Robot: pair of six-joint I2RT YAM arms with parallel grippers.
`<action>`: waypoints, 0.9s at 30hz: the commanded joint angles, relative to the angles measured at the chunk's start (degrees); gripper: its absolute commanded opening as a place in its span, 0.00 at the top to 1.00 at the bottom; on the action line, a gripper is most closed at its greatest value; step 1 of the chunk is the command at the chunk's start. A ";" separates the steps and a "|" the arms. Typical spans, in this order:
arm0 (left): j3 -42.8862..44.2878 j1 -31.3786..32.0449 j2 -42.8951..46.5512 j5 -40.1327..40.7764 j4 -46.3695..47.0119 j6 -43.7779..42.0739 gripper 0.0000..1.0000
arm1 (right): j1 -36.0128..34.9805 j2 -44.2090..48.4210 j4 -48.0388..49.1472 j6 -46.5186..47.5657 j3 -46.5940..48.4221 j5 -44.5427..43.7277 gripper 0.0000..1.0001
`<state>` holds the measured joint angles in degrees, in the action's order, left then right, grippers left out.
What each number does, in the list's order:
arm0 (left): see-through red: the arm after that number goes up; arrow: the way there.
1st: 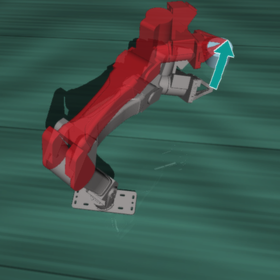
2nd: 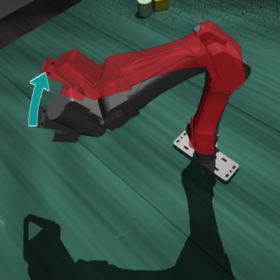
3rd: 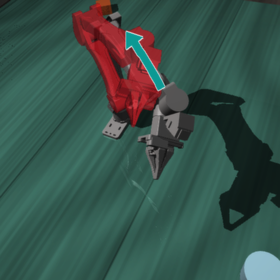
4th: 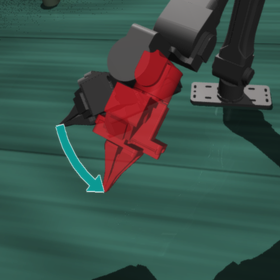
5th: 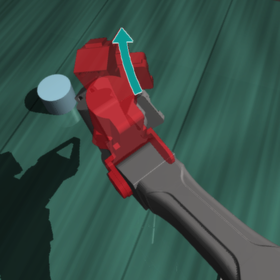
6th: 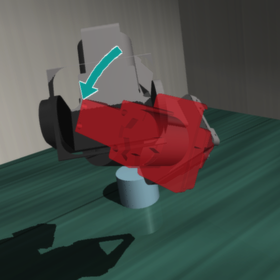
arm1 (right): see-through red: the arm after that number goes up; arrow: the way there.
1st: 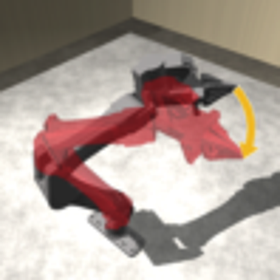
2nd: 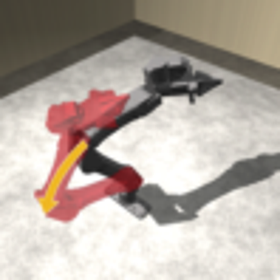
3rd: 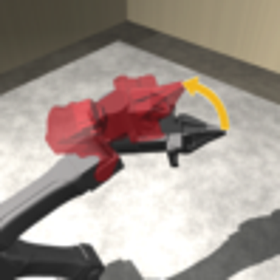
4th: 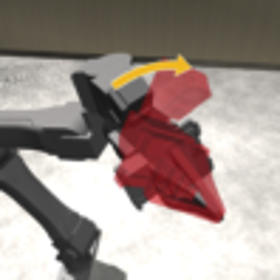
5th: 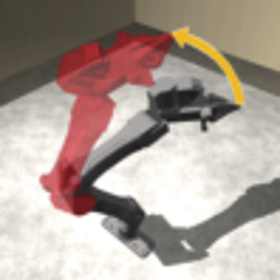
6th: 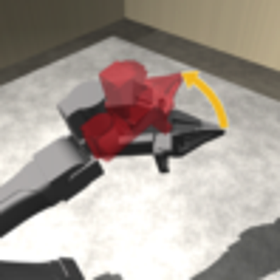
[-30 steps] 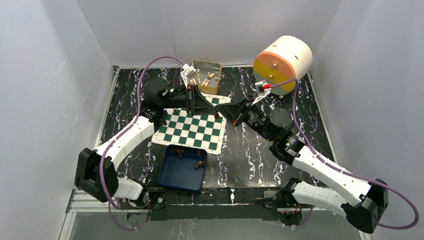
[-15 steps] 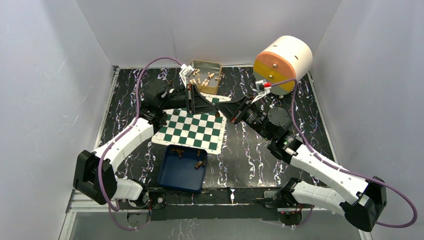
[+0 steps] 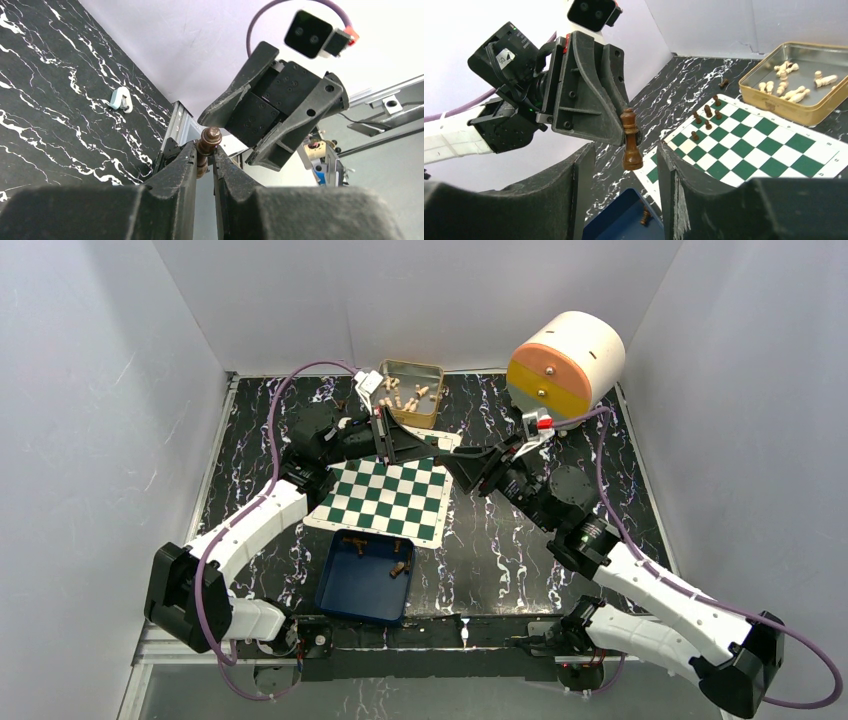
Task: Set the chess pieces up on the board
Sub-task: Place the chess piece on the chessboard.
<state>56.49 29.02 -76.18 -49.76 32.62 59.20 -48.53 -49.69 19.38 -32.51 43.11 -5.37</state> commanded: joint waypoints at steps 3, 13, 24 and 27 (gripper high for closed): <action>0.10 0.21 2.97 2.13 4.01 2.92 1.00 | -0.26 0.09 -0.61 14.71 1.84 3.71 0.47; -0.17 0.34 2.61 1.86 6.31 5.23 1.00 | -0.32 -5.43 -1.09 21.50 7.29 7.65 0.46; -1.42 0.38 3.47 0.19 5.49 6.18 0.94 | -0.33 -4.53 1.07 24.41 5.18 6.99 0.86; -0.64 0.35 5.23 1.07 -1.94 2.85 0.66 | -0.33 -3.79 -0.53 26.60 4.44 9.59 0.88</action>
<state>55.51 29.08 -75.68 -47.83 36.51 64.82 -48.75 -55.44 16.40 -9.91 47.13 1.76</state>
